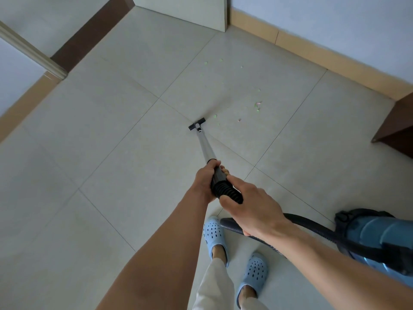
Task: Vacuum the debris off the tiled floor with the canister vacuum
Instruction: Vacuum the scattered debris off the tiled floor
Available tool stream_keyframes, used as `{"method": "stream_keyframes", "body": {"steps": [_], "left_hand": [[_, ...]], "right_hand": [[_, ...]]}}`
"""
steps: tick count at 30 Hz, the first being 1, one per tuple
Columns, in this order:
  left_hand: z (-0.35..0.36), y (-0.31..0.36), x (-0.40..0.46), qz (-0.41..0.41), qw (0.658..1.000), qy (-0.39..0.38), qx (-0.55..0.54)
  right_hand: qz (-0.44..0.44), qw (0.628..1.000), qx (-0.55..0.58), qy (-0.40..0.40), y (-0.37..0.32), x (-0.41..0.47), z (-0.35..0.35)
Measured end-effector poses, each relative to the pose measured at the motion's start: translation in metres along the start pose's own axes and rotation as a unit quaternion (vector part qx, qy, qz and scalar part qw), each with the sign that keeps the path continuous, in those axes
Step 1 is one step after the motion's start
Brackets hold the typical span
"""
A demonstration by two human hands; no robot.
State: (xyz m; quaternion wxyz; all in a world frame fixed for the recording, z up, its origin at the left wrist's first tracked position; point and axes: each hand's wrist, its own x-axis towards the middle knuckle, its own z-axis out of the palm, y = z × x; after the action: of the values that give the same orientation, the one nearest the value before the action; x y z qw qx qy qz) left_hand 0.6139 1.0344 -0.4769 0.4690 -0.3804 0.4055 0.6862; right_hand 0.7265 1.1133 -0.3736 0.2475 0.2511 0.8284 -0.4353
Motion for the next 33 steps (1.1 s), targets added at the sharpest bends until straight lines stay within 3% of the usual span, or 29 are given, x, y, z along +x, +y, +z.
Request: {"method": "stream_keyframes", "body": {"steps": [11,18,24,33], "left_hand": [[0.015,-0.042,-0.007,-0.006,0.999,-0.017,-0.028],[0.033,-0.053,0.013,-0.04,0.998,0.007,0.042],[0.056,-0.018,0.042,-0.025,0.997,0.024,0.072],[0.085,0.061,0.08,-0.013,0.986,0.034,0.16]], "right_hand": [[-0.008,0.998,-0.057,0.019,0.028,-0.03,-0.01],[-0.008,0.983,-0.18,0.036,0.055,-0.026,-0.019],[-0.002,0.977,-0.206,0.055,0.042,0.016,-0.032],[0.028,0.985,-0.152,0.079,0.001,0.086,-0.051]]}}
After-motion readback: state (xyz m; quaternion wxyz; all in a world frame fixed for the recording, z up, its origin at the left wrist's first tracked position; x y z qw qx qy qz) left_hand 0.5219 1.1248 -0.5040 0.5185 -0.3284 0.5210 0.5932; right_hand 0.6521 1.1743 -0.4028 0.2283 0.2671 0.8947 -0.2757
